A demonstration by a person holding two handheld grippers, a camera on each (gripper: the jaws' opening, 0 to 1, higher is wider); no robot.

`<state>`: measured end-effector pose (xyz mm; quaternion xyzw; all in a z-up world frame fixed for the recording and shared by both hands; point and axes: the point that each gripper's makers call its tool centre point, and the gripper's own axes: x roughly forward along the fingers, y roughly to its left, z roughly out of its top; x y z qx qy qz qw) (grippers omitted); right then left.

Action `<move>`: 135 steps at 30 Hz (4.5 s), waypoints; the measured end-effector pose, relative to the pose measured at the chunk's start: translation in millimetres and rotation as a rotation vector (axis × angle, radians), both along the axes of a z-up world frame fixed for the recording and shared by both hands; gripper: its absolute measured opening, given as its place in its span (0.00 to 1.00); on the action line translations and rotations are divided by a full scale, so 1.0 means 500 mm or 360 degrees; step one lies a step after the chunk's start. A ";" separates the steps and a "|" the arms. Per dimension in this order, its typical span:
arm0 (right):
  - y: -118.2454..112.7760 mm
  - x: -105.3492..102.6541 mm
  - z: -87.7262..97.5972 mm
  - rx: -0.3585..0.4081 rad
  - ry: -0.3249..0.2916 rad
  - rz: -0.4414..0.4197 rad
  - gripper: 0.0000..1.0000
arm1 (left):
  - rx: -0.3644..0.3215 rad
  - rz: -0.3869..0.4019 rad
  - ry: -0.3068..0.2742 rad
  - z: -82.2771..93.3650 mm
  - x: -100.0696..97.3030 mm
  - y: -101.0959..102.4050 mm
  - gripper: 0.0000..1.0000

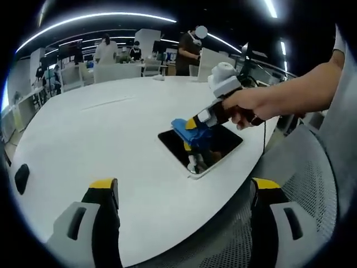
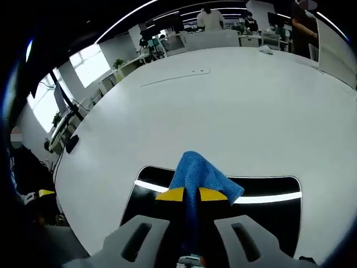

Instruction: Wipe the mirror surface with the cleaning cloth until all visible marks leave the cleaned area.

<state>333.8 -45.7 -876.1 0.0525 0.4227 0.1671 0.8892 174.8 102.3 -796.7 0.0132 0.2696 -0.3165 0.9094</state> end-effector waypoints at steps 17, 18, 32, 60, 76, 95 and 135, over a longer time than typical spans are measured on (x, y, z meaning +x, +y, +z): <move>0.101 0.015 -0.003 0.0026 0.0036 0.0151 0.03 | 0.0009 -0.0015 0.0002 -0.006 0.000 0.002 0.99; 0.107 0.017 -0.005 0.0033 0.0042 0.0158 0.03 | 0.0009 -0.0013 0.0004 -0.006 0.000 0.002 0.99; 0.114 0.005 -0.004 0.0078 0.0045 0.0163 0.02 | 0.0010 -0.0006 0.0003 -0.006 0.001 0.002 0.99; 0.113 -0.087 0.001 0.0155 0.0149 0.0179 0.03 | 0.0021 0.0035 -0.0024 0.001 0.008 0.009 0.97; 0.113 -0.088 -0.009 0.0115 0.0102 0.0252 0.01 | 0.0033 0.0029 -0.0024 0.000 0.006 0.007 0.97; 0.040 -0.090 -0.010 0.0142 0.0107 0.0204 0.02 | 0.0056 0.0023 -0.0035 -0.006 0.008 0.013 0.95; -0.142 -0.111 0.000 0.0219 0.0079 0.0032 0.01 | 0.0034 0.0011 -0.0026 -0.004 0.004 0.006 0.95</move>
